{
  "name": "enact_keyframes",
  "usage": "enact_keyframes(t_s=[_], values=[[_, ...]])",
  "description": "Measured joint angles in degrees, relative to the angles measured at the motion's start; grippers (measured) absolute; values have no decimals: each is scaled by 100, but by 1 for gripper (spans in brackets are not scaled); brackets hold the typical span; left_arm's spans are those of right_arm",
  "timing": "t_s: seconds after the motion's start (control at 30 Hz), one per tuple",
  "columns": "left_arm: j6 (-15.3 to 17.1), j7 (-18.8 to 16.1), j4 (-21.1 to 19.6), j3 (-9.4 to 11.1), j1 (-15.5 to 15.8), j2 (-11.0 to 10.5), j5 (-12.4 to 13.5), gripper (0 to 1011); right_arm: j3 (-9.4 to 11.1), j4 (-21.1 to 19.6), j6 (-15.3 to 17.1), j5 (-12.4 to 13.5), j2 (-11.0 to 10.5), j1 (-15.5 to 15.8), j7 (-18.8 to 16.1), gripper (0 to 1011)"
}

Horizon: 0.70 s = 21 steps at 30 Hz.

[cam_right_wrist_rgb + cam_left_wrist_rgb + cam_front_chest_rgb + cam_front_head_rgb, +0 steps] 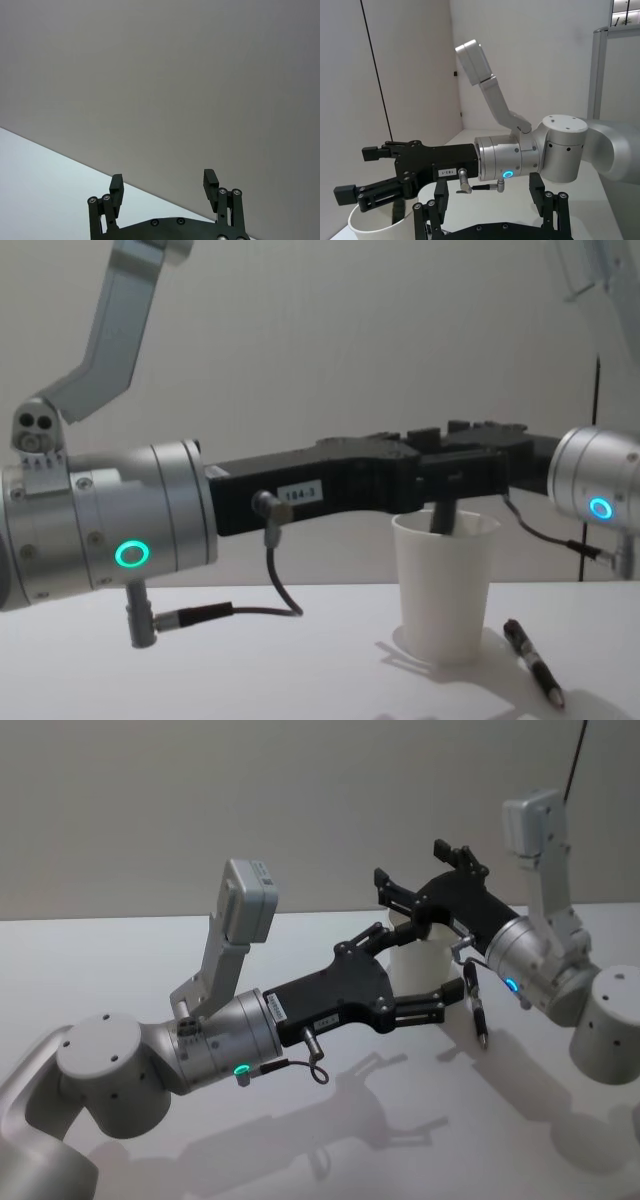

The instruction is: Place the pen into the pen holder.

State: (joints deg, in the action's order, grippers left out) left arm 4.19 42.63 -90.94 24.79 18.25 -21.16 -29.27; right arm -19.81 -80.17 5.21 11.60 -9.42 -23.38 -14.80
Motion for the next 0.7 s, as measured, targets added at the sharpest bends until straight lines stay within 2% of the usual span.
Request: enact_keyframes(t_s=[0.7], values=[[0,0,0,0,0,0,0,1001,144,-803,83,330,-310,432,237,1001]])
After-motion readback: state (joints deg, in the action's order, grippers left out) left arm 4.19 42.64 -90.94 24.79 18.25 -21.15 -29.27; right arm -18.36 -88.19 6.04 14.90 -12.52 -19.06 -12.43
